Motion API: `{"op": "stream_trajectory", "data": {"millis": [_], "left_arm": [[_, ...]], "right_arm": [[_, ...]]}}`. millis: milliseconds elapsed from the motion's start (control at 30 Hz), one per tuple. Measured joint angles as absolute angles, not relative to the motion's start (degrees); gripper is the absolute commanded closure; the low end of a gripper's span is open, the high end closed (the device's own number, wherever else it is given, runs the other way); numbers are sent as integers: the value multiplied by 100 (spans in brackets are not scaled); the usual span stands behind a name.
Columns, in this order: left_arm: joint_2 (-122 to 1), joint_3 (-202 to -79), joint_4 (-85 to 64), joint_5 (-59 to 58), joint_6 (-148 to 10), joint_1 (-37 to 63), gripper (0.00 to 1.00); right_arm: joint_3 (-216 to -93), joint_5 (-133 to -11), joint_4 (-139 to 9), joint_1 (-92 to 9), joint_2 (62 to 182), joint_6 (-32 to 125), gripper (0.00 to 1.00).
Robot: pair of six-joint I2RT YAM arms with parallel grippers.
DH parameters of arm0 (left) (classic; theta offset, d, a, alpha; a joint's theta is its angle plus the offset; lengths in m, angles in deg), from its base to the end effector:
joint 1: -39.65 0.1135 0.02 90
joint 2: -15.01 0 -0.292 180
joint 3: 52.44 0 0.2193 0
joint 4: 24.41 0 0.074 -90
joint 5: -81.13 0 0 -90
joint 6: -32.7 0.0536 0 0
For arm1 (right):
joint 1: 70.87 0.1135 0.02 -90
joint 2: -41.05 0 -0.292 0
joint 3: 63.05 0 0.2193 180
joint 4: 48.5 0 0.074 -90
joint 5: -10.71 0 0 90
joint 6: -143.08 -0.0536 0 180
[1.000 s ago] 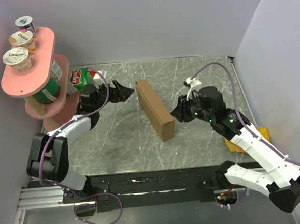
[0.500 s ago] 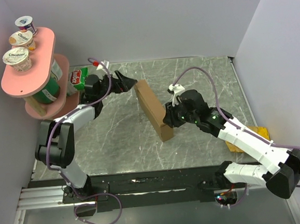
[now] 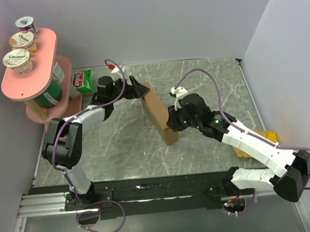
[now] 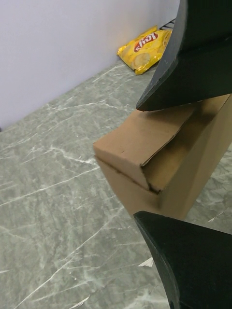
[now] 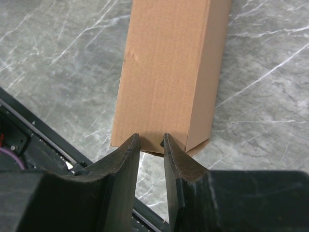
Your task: Fold the paper box
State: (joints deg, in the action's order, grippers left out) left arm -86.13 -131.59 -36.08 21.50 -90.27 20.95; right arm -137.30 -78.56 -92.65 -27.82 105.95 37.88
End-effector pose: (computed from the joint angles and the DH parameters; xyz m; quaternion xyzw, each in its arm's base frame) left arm 0.3684 -0.1533 0.2963 0.0745 0.7561 -0.4505 0.4688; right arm 0.1583 0.1488 0.3407 -0.2161 0.8594 0.2304 0.4020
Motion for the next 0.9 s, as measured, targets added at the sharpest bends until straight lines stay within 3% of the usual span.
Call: {"op": "stream_trajectory", "data": {"millis": [233, 900], "left_arm": [[-8729, -13288, -3545, 2006, -8861, 1988, 26], [-9101, -13397, -4115, 1851, -8822, 1883, 30]], "right_arm": [[-13953, -8293, -9414, -2644, 10820, 3923, 67], [-14305, -10309, -9794, -1621, 11430, 3956, 69]]}}
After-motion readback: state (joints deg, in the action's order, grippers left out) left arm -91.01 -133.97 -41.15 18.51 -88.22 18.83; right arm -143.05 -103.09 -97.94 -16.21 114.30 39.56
